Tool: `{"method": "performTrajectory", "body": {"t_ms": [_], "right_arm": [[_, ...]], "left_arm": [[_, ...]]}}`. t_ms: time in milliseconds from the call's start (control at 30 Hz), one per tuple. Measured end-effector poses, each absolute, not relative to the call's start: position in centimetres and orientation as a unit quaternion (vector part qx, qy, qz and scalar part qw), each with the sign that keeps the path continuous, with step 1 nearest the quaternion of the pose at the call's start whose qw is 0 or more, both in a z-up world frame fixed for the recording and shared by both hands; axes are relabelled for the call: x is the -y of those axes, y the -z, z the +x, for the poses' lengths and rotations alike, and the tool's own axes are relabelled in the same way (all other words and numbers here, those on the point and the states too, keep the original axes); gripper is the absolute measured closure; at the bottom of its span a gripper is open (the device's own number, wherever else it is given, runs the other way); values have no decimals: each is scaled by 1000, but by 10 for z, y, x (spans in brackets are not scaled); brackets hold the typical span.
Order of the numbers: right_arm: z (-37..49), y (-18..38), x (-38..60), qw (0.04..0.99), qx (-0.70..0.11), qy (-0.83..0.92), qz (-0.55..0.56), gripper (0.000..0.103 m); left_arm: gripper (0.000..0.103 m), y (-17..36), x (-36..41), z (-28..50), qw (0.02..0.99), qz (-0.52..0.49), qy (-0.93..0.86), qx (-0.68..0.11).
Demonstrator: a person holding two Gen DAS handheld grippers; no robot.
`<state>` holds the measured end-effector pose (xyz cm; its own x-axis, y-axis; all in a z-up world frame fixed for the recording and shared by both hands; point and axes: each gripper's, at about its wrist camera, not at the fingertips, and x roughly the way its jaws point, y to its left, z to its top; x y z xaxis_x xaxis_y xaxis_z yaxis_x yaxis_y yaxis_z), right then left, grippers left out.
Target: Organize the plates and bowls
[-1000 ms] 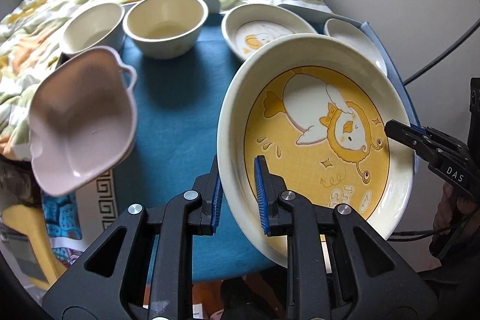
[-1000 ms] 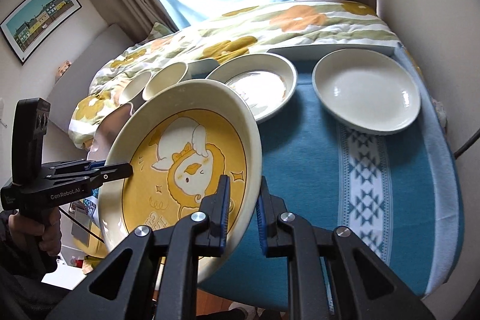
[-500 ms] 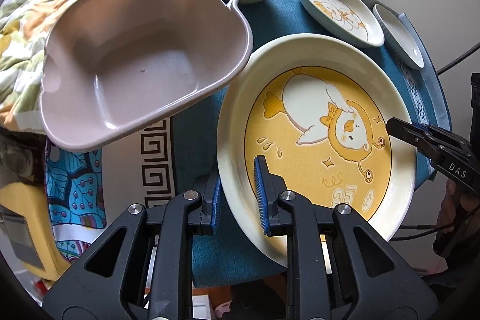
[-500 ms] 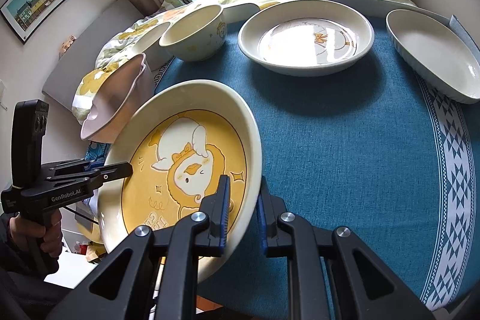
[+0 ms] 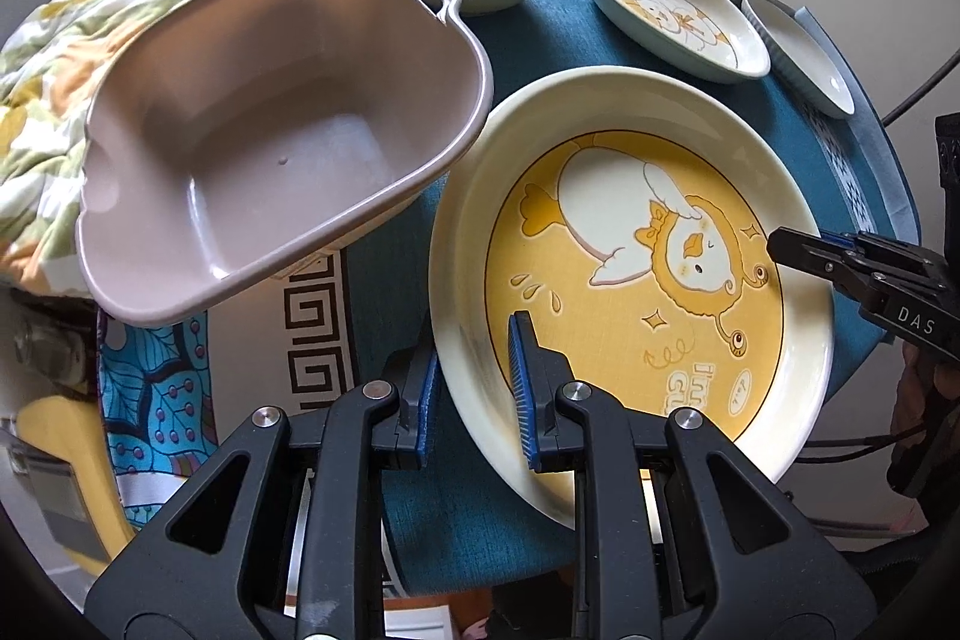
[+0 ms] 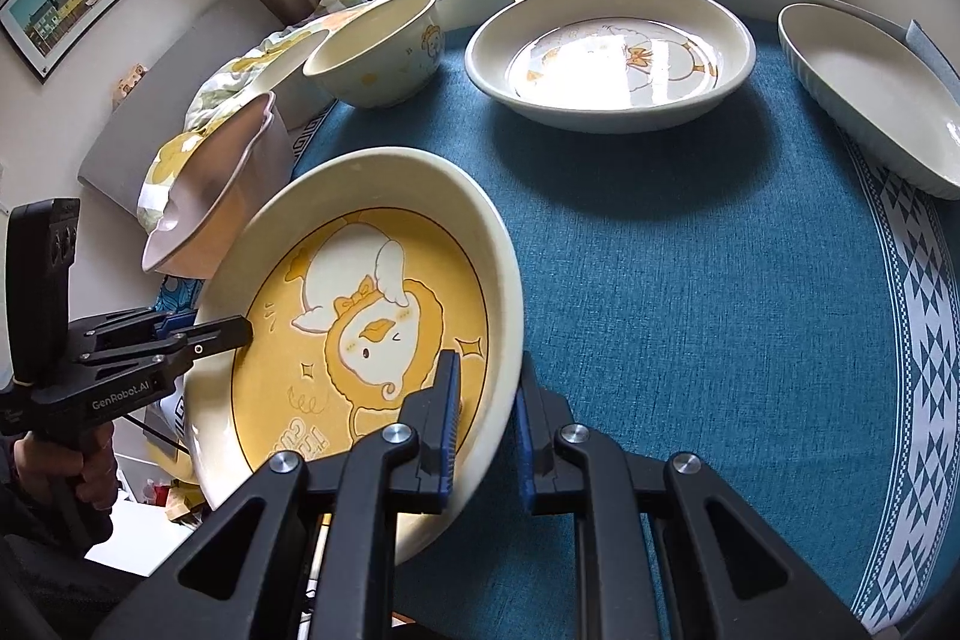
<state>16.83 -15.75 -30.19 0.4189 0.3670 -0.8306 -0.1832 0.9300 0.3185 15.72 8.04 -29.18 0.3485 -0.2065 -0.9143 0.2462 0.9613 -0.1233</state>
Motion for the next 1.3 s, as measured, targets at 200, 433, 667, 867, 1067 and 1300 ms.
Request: {"method": "performTrajectory", "body": {"t_ms": [200,433,667,867,1067,1300], "right_arm": [[168,301,154,842,-511,-158,73,88],[165,302,149,845,-507,-164,49,81],[159,297,150,850,-496,-166,62,43],[141,262,161,862,-475,-160,69,43],[115,206,190,888,-429,-148,80,26],[99,162,246,905,-401,-129,66,0]], "left_arm": [[73,292,-75,154,822,26,137,-552],[33,290,-64,149,833,48,128,-537],[33,286,-66,139,835,43,113,-537],[33,243,-69,115,848,34,104,-518],[18,180,-36,89,873,43,103,-475],[0,137,34,84,884,29,136,-446]]}}
